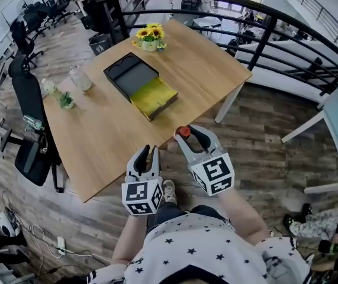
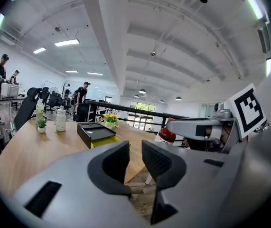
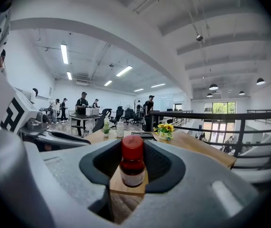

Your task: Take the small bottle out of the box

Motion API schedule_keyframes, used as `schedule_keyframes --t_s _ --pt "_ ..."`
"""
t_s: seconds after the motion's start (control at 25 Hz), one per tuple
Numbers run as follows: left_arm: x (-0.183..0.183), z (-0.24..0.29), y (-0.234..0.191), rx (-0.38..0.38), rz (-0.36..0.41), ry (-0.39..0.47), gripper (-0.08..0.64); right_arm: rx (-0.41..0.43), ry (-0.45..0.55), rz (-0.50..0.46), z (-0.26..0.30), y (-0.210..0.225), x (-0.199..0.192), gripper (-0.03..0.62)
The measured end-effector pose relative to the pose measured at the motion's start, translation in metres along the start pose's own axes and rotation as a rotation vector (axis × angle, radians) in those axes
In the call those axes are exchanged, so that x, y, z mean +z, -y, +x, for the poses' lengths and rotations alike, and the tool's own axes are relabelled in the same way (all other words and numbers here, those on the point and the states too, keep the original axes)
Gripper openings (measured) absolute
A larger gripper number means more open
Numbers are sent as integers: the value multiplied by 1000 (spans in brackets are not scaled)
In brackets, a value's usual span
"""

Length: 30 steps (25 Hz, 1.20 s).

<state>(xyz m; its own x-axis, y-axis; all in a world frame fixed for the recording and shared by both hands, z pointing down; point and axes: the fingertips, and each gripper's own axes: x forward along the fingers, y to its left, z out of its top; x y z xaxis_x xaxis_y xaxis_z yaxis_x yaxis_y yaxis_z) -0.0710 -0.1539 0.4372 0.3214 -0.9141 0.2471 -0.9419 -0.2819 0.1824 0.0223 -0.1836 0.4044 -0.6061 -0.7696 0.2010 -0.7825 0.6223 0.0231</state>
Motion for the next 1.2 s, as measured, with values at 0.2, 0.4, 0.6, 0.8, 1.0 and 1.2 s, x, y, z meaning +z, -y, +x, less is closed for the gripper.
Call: schedule_keyframes --t_s 0.2,0.4,0.6,0.8,1.0,1.2 --pt "-9 -29 18 5 3 11 75 8 15 -9 -35 -15 -3 143" --pt "-16 -57 36 -1 13 17 75 13 23 -12 -67 -32 -3 143" --pt "-24 -84 42 -7 19 26 75 13 29 -13 -90 -54 -8 143" --pt "-30 -106 50 -13 26 32 75 9 41 -12 -111 -69 -10 143" --pt "-37 -120 52 -12 16 37 75 4 41 -23 -123 -81 -13 143" --pt "-39 -129 53 -15 10 42 75 0 38 -21 -130 -89 -16 143"
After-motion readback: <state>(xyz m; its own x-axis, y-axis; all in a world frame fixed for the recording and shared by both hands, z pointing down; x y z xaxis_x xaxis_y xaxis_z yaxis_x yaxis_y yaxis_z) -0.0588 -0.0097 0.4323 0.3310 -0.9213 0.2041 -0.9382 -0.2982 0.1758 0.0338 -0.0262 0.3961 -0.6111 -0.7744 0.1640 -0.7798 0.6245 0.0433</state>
